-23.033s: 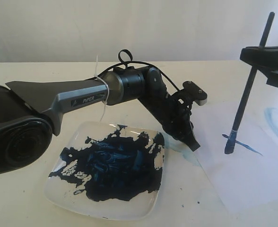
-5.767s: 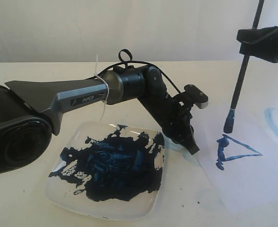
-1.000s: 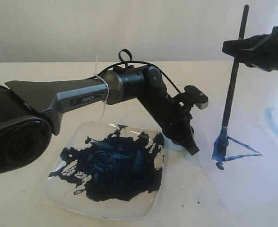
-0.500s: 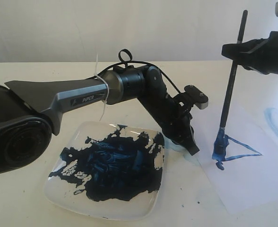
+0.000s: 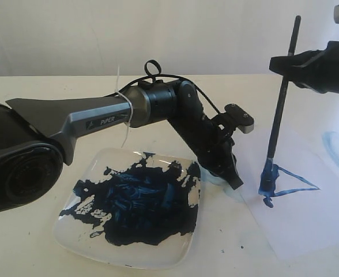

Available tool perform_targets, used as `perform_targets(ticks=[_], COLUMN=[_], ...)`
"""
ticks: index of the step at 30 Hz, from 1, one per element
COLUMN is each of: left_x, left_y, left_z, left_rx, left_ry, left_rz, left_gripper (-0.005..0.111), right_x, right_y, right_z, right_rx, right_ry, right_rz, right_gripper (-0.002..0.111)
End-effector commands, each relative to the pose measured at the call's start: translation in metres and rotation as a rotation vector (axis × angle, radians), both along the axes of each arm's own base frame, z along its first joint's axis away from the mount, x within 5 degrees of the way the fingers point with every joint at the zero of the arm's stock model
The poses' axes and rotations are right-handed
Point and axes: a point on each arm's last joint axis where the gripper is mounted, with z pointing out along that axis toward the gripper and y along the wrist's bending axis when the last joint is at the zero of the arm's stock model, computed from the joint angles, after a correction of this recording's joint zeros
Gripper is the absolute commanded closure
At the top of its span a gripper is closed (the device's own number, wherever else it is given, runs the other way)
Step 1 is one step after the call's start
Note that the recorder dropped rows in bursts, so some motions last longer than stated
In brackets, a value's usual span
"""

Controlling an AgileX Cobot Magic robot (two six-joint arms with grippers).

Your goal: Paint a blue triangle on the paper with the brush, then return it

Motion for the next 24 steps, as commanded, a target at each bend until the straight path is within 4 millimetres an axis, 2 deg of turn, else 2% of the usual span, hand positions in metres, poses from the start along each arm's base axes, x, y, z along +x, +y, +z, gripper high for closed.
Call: perform_targets(ticks=[1, 24], left_x=[-0.0040, -0.0038], left_y=[0.0029, 0.0028], left_z=[-0.0059, -0.0058], left_rx=[0.041, 0.040], left_ry=[0.034, 0.032], left_rz=[-0.033, -0.032], left_gripper=[0.107, 0.107], right_x=[0.0032, 0.0061], right_y=[-0.0040, -0.0086], right_z=[-0.0053, -0.0133], right_rx=[0.016, -0.055], right_ry=[0.010, 0.043], right_rz=[-0.018, -0.065], right_gripper=[0.108, 0.108])
